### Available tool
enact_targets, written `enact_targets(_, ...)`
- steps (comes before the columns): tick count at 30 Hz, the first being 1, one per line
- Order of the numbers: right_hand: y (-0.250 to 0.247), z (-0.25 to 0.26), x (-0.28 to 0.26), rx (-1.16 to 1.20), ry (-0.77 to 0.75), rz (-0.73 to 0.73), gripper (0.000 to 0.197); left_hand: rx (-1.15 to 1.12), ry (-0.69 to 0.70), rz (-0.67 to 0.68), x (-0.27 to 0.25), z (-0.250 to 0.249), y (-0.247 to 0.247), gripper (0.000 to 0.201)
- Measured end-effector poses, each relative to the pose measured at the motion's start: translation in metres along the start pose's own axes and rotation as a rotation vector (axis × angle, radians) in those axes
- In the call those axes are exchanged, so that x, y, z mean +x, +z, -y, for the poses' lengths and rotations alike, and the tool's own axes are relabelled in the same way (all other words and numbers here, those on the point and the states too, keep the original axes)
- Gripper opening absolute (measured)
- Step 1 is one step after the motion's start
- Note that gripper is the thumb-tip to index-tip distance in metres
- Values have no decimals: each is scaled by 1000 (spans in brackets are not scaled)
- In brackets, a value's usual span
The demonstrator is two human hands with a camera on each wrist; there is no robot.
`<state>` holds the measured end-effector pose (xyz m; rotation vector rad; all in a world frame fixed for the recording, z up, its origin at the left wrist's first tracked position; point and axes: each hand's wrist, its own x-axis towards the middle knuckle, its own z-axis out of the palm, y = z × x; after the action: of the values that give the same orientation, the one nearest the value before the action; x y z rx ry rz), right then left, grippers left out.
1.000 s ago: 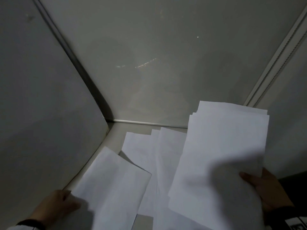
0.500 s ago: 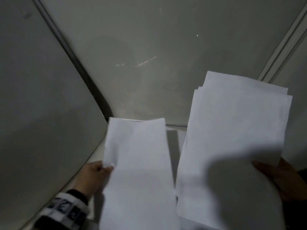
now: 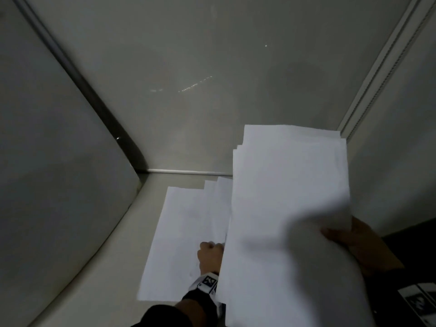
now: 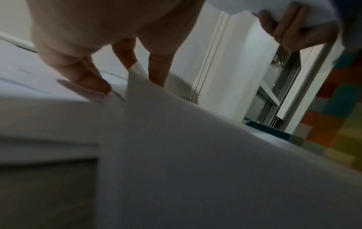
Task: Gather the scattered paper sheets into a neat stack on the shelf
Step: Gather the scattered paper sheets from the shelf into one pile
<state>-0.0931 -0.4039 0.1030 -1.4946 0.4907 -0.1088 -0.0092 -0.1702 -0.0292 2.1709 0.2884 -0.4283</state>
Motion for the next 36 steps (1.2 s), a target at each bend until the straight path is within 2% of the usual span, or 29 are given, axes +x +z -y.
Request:
enact_targets(1, -8, 1, -1, -21, -7, -37, 29, 5, -15, 9, 2, 0, 6, 8)
enact_targets(2, -16, 3, -4, -31, -17, -74, 24, 87, 12, 31, 3, 2, 11, 12)
enact_targets(4, -30, 5, -6, -36, -28, -132, 20, 283, 55, 48, 10, 3, 16, 36)
enact_targets(5, -37, 5, -7, -36, -24, -148, 20, 333, 66, 64, 11, 2, 16, 42)
enact_targets(9, -48, 2, -15, -47, -16, -157, 21, 318, 64, 108, 14, -3, 9, 50)
enact_targets(14, -51, -2, -28, -76, -25, -133, 23, 392, 8, 149, 16, -10, 0, 50)
enact_targets(18, -55, -5, -30, -36, -46, -137, 21, 375, 61, 135, 16, -12, -11, 33)
enact_targets(20, -56, -9, -30, -19, -55, -137, 18, 348, 102, 83, 16, -12, -19, 18)
enact_targets(21, -55, -11, -31, -14, -51, -131, 28, 335, 124, 61, 14, -13, -25, 4)
enact_targets(23, -54, -14, -31, -26, -38, -144, 59, 309, 175, -17, 15, -9, -35, 32)
enact_targets(24, -54, -17, -29, -42, -34, -165, 66, 288, 206, -41, 16, -7, -41, 35)
enact_targets(25, -53, -18, -27, -54, -42, -159, 69, 261, 244, -61, 14, -7, -49, 29)
enact_targets(27, -51, -19, -24, -87, -51, -163, 62, 220, 305, -91, 9, -7, -68, 12)
enact_targets(28, -50, -18, -23, -108, -59, -184, 47, 190, 336, -126, 9, -7, -80, 7)
enact_targets(30, -48, -17, -20, -175, -96, -222, 15, 154, 430, -222, 9, -8, -109, 15)
enact_targets(32, -51, -19, -12, -287, -144, -248, 18, 43, 492, -285, 8, -12, -142, 15)
enact_targets(34, -49, -17, -9, -331, -158, -274, 16, -66, 492, -356, 10, -18, -180, 20)
enact_targets(36, -47, -17, -5, -348, -167, -271, 17, -240, 487, -388, 14, -23, -216, 14)
